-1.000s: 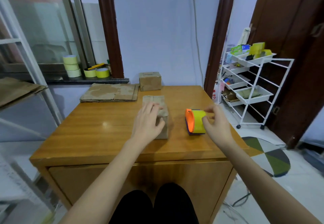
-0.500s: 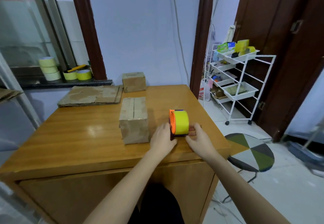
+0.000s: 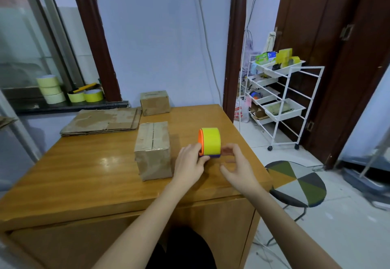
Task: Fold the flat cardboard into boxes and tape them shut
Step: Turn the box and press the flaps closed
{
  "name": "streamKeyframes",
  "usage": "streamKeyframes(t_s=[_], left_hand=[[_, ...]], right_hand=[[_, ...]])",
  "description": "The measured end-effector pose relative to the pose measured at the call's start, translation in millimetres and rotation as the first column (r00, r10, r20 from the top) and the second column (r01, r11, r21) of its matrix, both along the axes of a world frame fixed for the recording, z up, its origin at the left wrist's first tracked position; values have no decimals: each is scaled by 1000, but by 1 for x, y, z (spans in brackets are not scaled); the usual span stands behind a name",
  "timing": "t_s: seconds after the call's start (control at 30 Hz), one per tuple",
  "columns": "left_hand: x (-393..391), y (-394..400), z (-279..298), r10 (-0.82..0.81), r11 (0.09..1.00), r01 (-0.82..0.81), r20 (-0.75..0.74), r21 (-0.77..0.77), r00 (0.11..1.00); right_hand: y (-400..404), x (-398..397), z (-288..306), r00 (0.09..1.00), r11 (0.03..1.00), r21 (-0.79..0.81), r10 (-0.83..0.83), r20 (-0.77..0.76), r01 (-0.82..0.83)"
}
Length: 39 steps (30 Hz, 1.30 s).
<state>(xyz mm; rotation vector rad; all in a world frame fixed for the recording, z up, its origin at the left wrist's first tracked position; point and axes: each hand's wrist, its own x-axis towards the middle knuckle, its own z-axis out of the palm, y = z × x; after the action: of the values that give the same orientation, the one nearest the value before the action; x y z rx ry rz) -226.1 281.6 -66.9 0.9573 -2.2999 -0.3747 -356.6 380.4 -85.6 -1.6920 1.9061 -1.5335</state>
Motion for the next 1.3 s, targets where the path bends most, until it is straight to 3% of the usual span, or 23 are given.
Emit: streamKeyframes(t_s=[0.1, 0.2, 0.4, 0.63, 0.87, 1.0, 1.13, 1.2, 1.3], left_hand=[[2, -2, 30, -74, 989, 86, -103, 120, 992], [11, -4, 58, -179, 915, 277, -318, 294, 931], [28, -4, 93, -286, 834, 456, -464, 310, 838], [34, 6, 114, -98, 826, 412, -622, 385, 777], [34, 10, 126, 90, 763, 371, -655, 529, 750], [38, 11, 131, 98, 758, 342, -616, 555, 781], [60, 5, 129, 120, 793, 260, -559, 552, 820], [74, 3, 120, 148, 797, 214, -525, 565, 838], [87, 7, 102, 210, 762, 194, -519, 618, 828]], right_hand=[[3, -1, 10, 988, 994, -97, 31, -151, -46], [4, 4, 26, 978, 986, -141, 57, -199, -86], [4, 20, 53, 959, 970, -151, 150, -241, -190], [-2, 33, 69, 844, 955, -137, 160, -512, -265], [-10, 36, 77, 857, 942, -187, 157, -491, -280], [-11, 42, 69, 920, 935, -257, 140, -366, -245], [-12, 52, 66, 997, 915, -396, 75, -22, -78], [-14, 56, 69, 975, 891, -453, 98, 200, 3], [-21, 61, 72, 926, 852, -514, 108, 362, 102]])
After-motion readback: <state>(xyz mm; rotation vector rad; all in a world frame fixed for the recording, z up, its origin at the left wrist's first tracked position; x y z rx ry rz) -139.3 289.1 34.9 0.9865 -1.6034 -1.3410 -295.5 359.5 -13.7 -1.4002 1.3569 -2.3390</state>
